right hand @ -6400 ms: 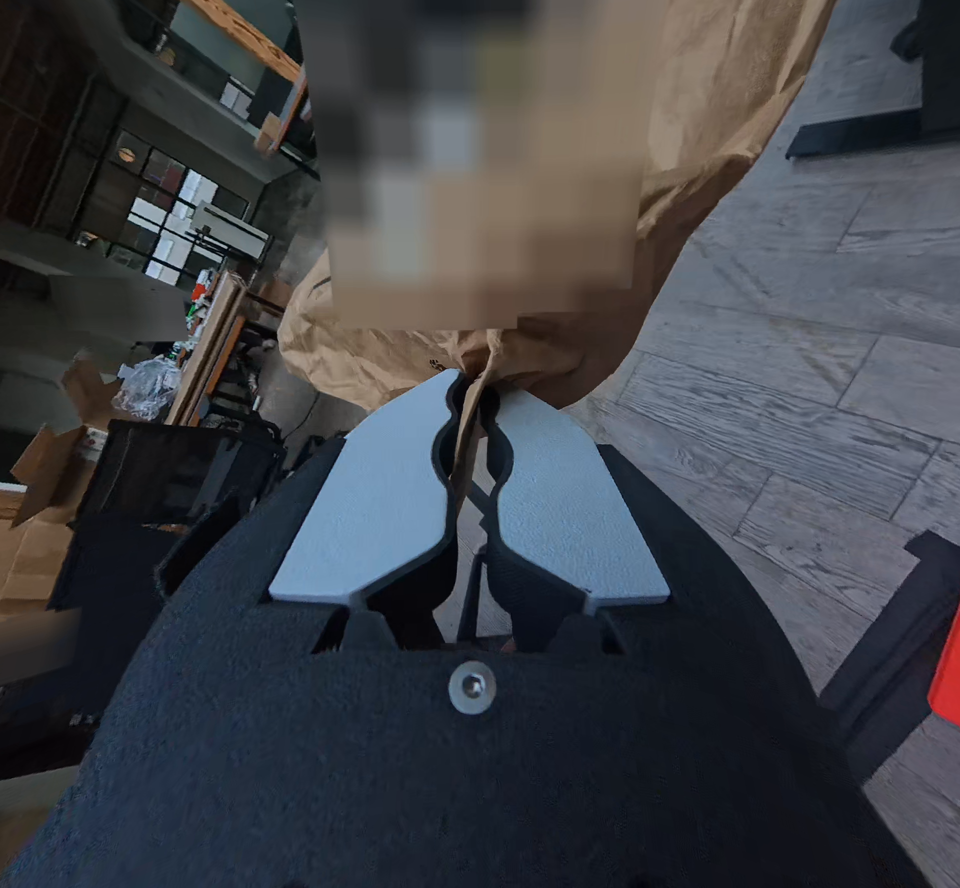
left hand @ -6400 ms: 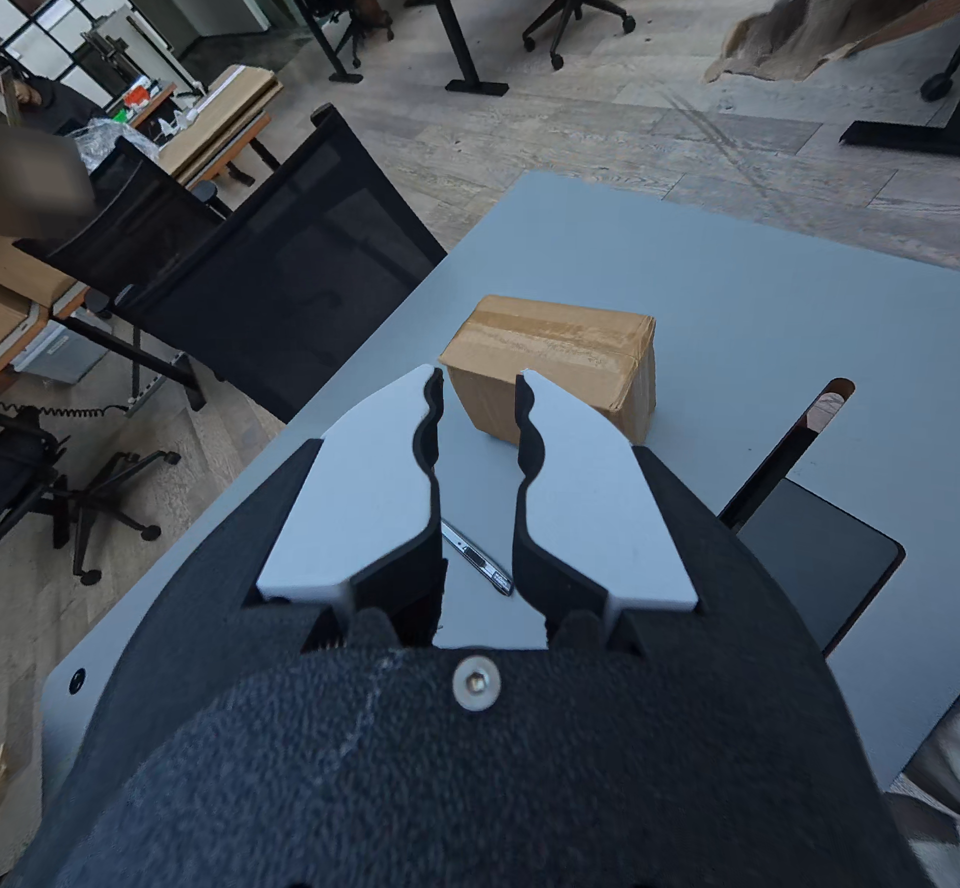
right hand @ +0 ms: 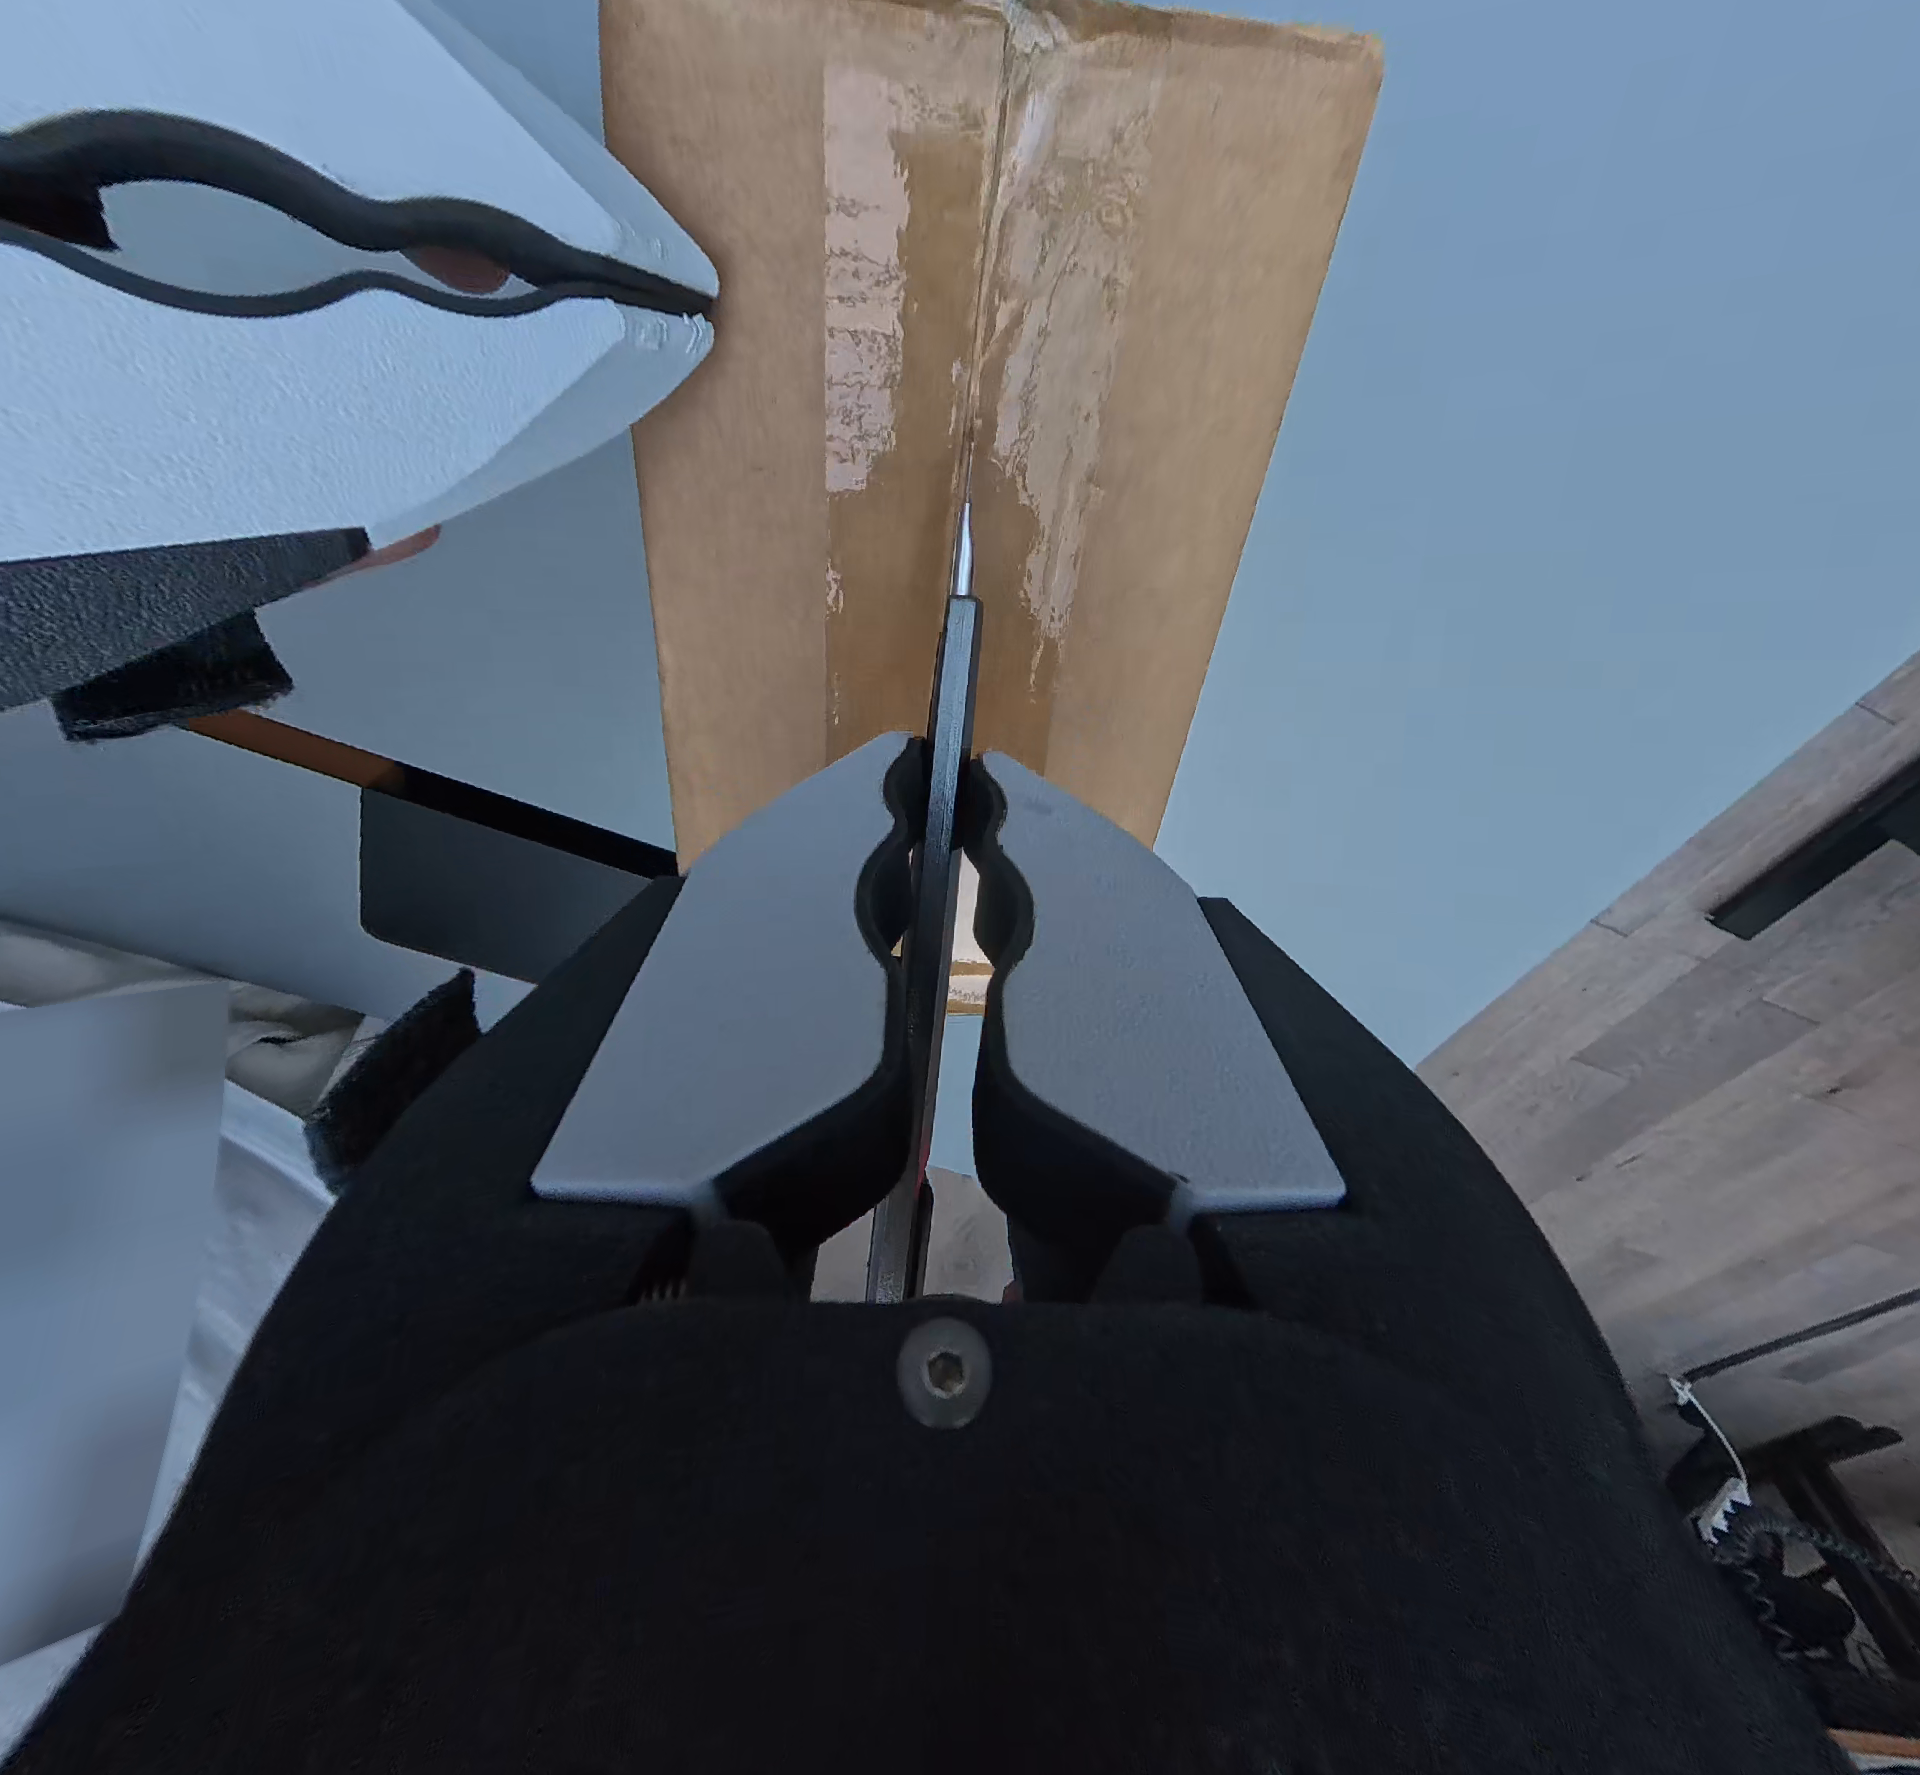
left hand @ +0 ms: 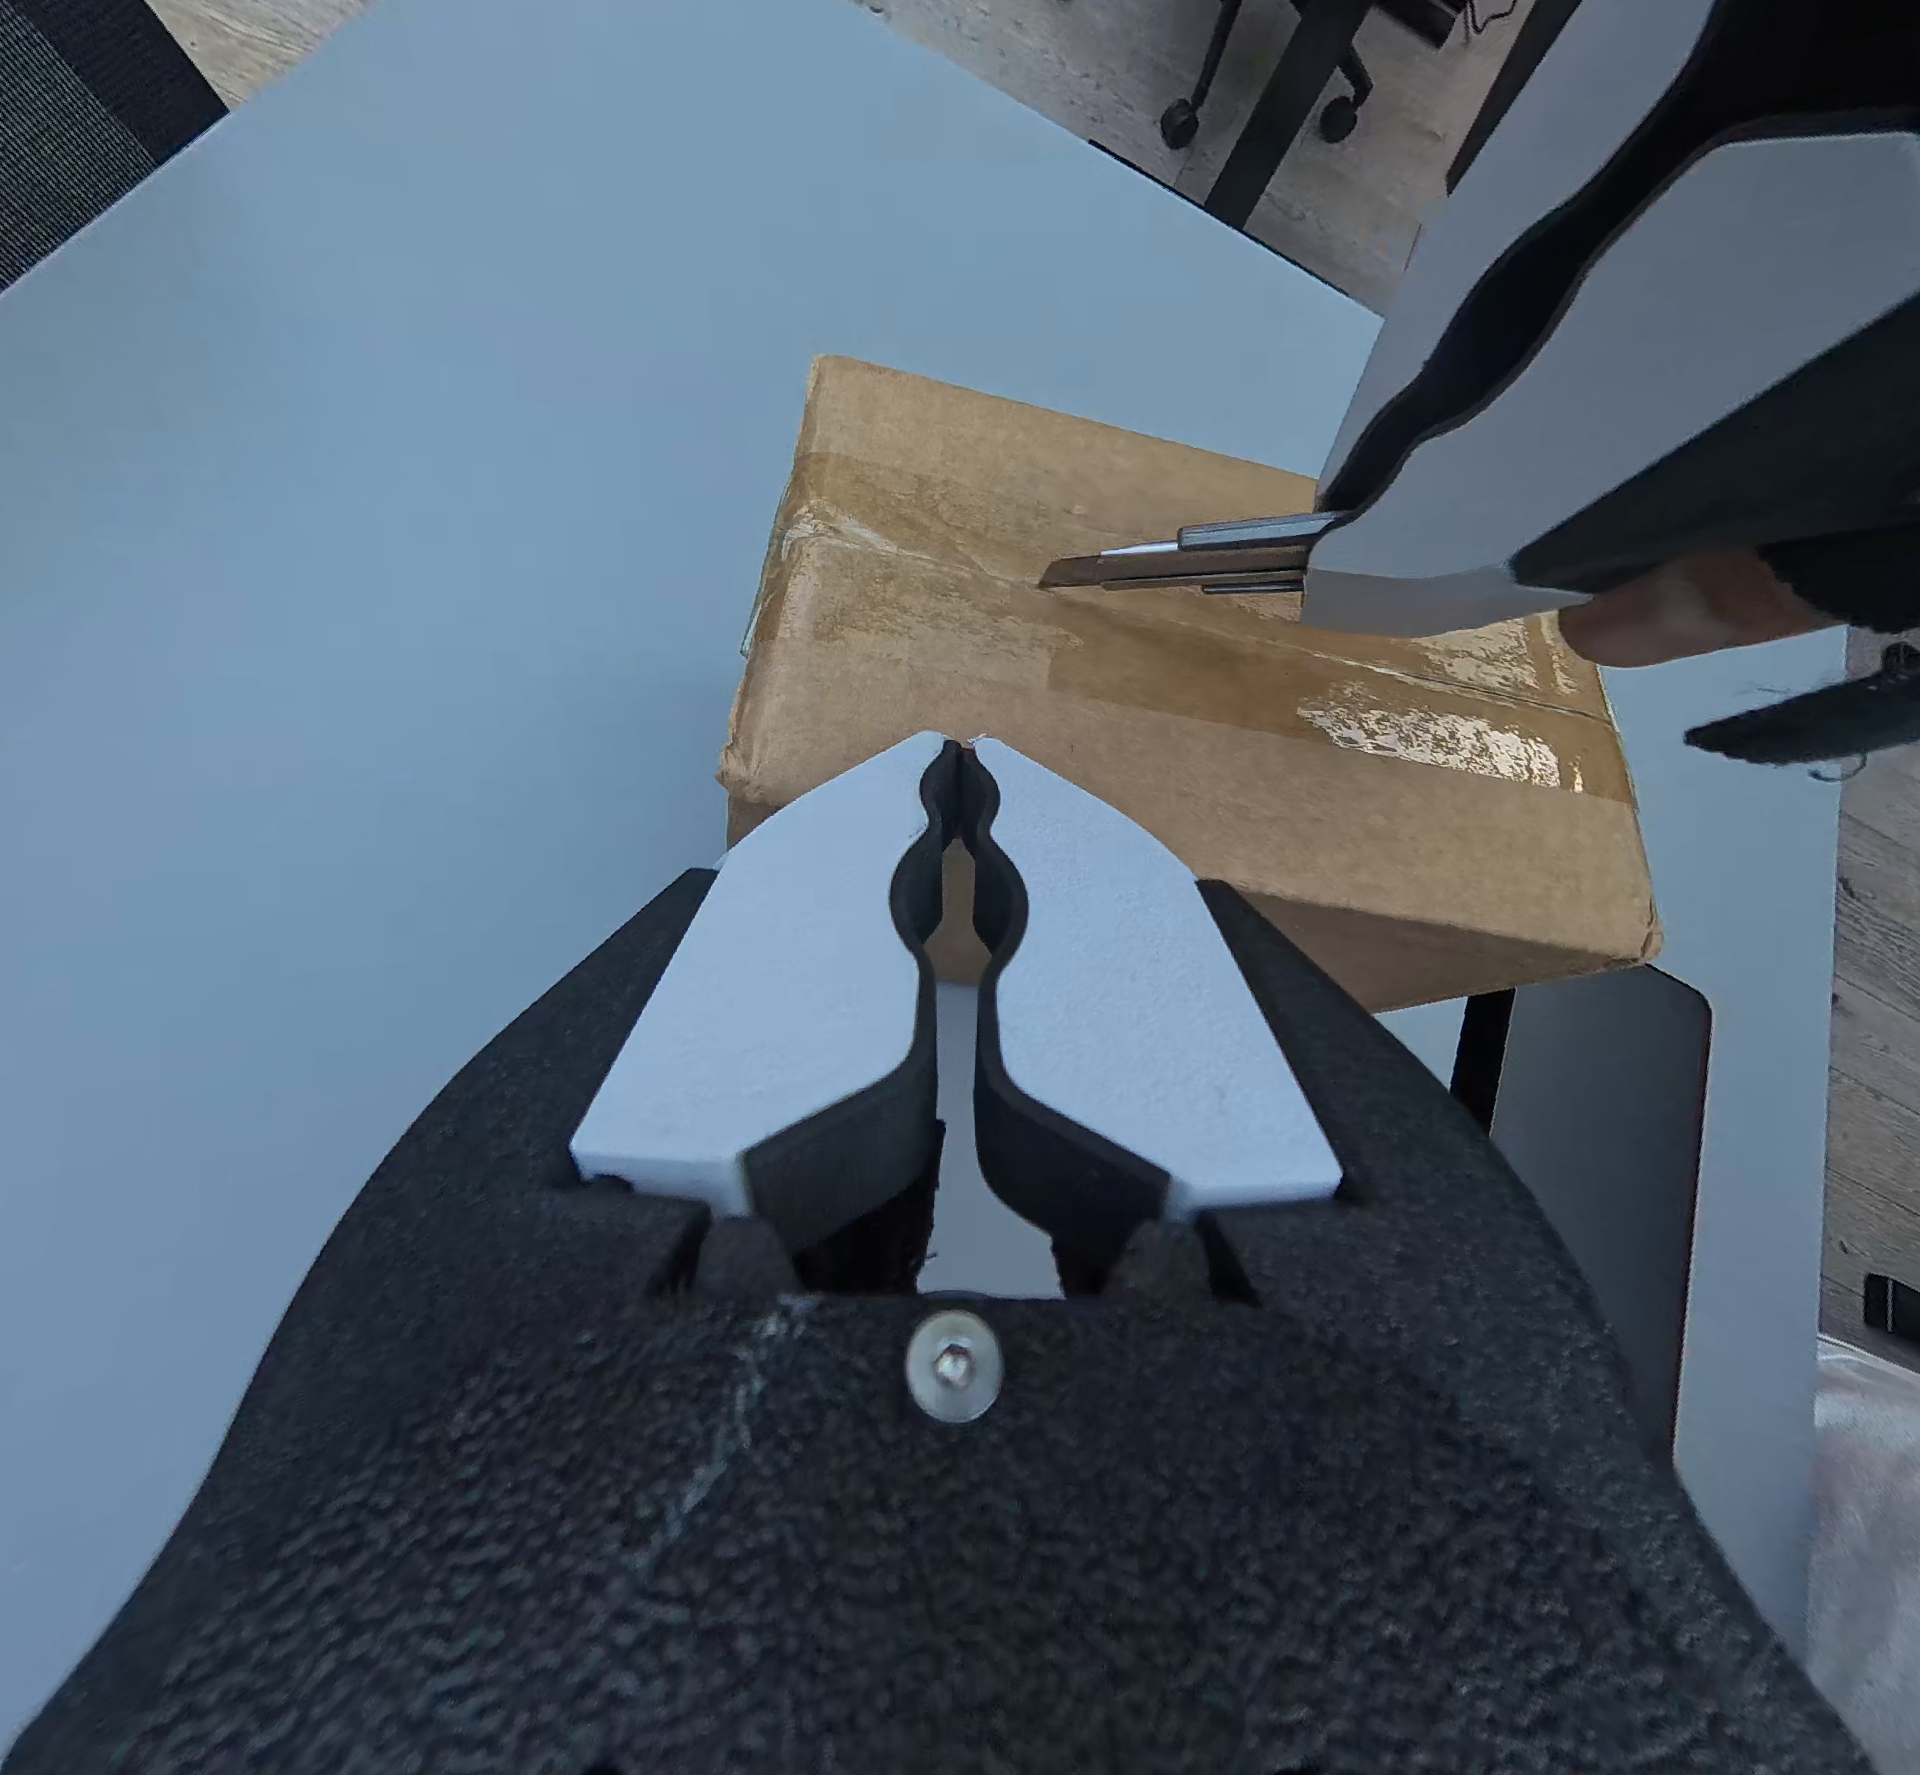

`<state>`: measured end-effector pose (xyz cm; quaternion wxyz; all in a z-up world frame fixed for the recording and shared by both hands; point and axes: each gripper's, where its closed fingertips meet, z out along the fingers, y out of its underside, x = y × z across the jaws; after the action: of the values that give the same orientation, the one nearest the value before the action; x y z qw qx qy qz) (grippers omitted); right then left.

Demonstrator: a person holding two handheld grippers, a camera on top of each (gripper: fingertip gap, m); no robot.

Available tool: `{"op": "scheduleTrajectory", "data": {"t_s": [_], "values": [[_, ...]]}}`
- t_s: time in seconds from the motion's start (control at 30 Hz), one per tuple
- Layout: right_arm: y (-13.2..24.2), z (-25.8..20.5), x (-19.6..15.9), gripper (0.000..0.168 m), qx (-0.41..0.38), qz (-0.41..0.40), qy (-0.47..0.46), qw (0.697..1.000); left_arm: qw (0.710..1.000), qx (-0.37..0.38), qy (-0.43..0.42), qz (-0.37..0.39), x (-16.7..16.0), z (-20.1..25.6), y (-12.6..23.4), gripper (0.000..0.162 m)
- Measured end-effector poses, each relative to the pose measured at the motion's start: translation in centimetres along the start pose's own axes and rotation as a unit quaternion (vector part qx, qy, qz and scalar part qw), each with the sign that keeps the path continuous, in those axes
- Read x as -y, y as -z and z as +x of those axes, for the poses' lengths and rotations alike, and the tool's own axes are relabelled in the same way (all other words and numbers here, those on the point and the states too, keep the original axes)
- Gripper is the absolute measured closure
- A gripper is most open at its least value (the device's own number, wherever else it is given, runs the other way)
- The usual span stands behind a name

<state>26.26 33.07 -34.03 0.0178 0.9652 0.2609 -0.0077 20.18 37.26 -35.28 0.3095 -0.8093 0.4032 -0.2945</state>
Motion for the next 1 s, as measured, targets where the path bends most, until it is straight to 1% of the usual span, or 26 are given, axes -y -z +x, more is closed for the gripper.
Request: {"op": "scheduleTrajectory", "data": {"t_s": [0.17,0.37,0.7,1.0], "values": [[0.0,-0.2,-1.6,0.162,0.002,-0.016,0.006,1.0,1.0,-0.004,-0.001,-0.002,0.0,0.0,0.0,0.162],[-0.1,-0.7,-3.8,0.163,0.025,-0.023,-0.006,0.999,1.0,-0.006,0.001,0.001,0.0,0.0,0.0,0.162],[-0.7,-1.0,-7.4,0.162,0.009,-0.056,0.017,0.998,1.0,-0.004,-0.005,-0.002,-0.1,0.0,0.0,0.162],[-0.7,-1.3,-10.5,0.163,0.028,-0.062,0.011,0.998,1.0,-0.004,-0.009,-0.003,0.0,0.0,-0.1,0.162]]}}
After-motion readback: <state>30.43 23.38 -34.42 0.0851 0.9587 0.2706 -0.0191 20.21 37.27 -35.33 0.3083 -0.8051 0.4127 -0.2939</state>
